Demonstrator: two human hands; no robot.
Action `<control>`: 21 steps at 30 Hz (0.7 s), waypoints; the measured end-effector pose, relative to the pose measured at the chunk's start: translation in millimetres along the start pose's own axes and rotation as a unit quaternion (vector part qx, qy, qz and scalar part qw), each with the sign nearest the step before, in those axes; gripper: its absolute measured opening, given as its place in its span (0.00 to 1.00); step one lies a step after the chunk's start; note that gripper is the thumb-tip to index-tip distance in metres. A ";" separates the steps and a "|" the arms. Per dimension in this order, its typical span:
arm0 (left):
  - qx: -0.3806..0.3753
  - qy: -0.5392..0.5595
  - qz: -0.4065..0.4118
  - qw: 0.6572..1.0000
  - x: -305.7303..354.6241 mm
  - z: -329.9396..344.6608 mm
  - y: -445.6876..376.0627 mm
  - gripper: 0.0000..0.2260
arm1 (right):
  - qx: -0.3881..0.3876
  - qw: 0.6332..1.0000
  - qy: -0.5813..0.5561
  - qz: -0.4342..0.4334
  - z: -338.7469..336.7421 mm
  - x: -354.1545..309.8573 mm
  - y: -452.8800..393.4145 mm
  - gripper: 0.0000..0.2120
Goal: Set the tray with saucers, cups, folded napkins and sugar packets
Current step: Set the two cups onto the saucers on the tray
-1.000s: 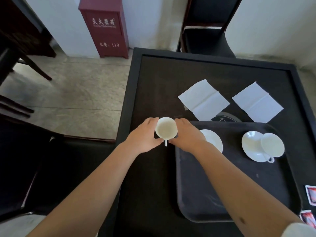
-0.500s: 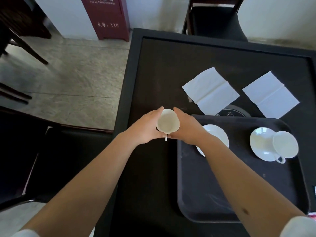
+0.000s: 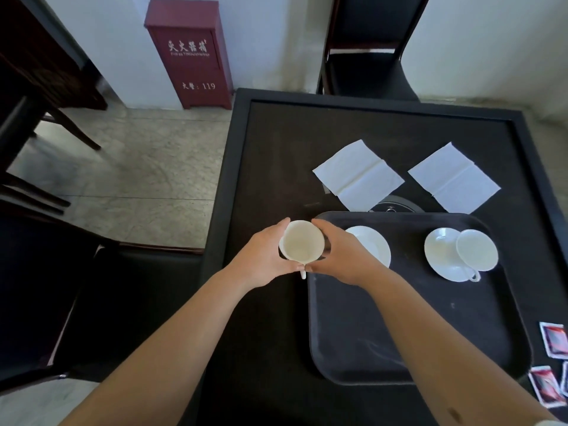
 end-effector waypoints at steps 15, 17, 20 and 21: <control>-0.044 0.010 0.066 0.997 67.4 65.2 82.1 0.41 | 0.053 0.998 -0.007 0.032 10.0 13.6 143.5 0.42; -0.032 0.001 0.068 0.997 76.7 73.3 85.5 0.37 | 0.059 0.997 -0.019 0.037 7.4 20.7 156.3 0.44; -0.026 0.014 0.065 0.997 88.0 88.4 83.7 0.38 | 0.062 0.997 -0.023 0.035 -0.7 29.8 168.7 0.44; -0.023 0.017 0.061 0.998 91.8 92.6 81.8 0.40 | 0.062 0.997 -0.020 0.032 -4.9 32.8 170.5 0.43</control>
Point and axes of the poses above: each hand's wrist, its own y-axis away from the middle knuckle, its own z-axis out of the palm, x = y × z, the point moved 6 cm from there along -y, towards the middle knuckle, and after that the axes turned 9 degrees about -x, right-handed, at the moved point
